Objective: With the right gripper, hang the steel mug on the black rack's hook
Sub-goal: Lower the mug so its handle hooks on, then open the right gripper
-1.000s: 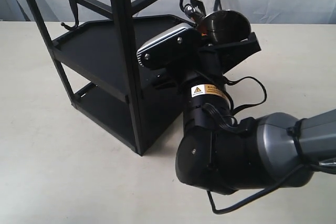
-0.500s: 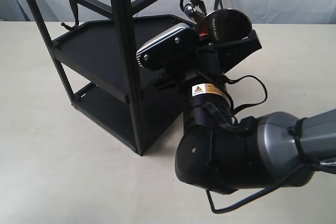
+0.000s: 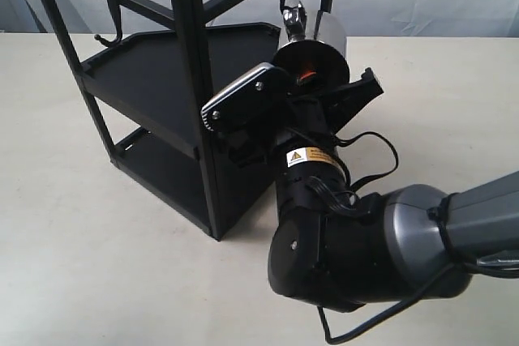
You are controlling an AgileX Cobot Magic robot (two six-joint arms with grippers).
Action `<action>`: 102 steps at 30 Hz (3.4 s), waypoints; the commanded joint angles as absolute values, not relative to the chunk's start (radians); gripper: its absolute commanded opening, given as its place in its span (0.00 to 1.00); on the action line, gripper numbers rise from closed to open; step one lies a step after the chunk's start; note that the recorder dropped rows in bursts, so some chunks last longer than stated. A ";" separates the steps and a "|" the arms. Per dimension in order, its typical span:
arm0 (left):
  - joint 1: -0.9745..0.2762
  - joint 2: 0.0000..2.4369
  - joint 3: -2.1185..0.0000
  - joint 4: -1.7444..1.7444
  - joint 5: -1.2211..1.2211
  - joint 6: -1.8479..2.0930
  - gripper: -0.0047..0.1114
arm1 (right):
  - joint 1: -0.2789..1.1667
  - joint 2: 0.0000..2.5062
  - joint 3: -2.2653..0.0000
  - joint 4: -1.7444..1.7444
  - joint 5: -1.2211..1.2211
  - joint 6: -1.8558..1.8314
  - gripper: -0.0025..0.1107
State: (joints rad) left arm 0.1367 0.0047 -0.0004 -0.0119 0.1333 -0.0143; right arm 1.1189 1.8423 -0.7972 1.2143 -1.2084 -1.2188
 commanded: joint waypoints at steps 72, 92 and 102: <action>0.128 0.000 0.000 -0.022 0.128 -0.017 0.05 | 1.208 1.838 -0.794 1.288 -1.221 -1.361 0.39; 0.128 0.000 0.000 -0.022 0.128 -0.017 0.05 | 1.213 1.838 -0.794 1.280 -1.221 -1.332 0.39; 0.128 0.000 0.000 -0.022 0.128 -0.017 0.05 | 1.218 1.801 -0.794 1.259 -1.221 -1.301 0.53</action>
